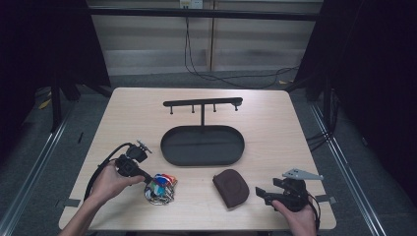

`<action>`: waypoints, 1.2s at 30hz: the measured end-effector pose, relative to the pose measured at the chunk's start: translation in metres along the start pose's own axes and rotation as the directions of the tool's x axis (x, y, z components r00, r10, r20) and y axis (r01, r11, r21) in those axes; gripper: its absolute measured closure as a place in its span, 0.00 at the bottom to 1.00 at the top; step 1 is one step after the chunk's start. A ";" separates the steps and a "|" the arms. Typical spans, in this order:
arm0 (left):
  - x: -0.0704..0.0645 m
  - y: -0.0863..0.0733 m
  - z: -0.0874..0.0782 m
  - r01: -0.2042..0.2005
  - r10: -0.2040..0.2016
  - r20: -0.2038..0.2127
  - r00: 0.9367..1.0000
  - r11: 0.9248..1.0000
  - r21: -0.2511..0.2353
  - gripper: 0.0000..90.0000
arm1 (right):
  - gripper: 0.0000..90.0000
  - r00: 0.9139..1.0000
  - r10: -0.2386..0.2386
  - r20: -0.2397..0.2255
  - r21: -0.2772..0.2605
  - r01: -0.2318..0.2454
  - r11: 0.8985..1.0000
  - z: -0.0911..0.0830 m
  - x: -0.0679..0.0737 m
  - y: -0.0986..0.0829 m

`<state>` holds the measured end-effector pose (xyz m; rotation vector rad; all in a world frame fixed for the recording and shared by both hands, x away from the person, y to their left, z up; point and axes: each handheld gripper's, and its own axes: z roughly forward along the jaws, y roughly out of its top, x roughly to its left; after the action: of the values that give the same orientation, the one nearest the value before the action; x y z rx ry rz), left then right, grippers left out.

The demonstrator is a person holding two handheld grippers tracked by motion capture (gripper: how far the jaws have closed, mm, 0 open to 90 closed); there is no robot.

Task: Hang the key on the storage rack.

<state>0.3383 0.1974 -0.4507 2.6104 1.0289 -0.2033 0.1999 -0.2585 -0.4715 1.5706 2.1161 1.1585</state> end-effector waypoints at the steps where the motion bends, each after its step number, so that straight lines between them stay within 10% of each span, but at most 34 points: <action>1: 0.001 0.001 0.001 0.004 -0.004 -0.001 1.000 1.000 0.016 0.87 | 0.21 1.000 0.000 0.000 0.000 0.000 1.000 0.000 0.000 0.000; 23: -0.005 0.022 0.022 -0.010 0.015 -0.024 1.000 0.979 0.203 0.89 | 0.21 1.000 0.004 0.003 0.017 -0.004 1.000 0.002 0.000 0.000; 36: -0.007 0.025 0.025 0.008 0.004 -0.054 0.999 0.974 0.226 0.96 | 0.21 1.000 0.007 0.012 0.031 -0.008 0.999 0.003 -0.001 0.000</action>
<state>0.3505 0.1673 -0.4658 2.8330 1.0839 -0.2667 0.2020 -0.2577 -0.4739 1.5964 2.1322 1.1209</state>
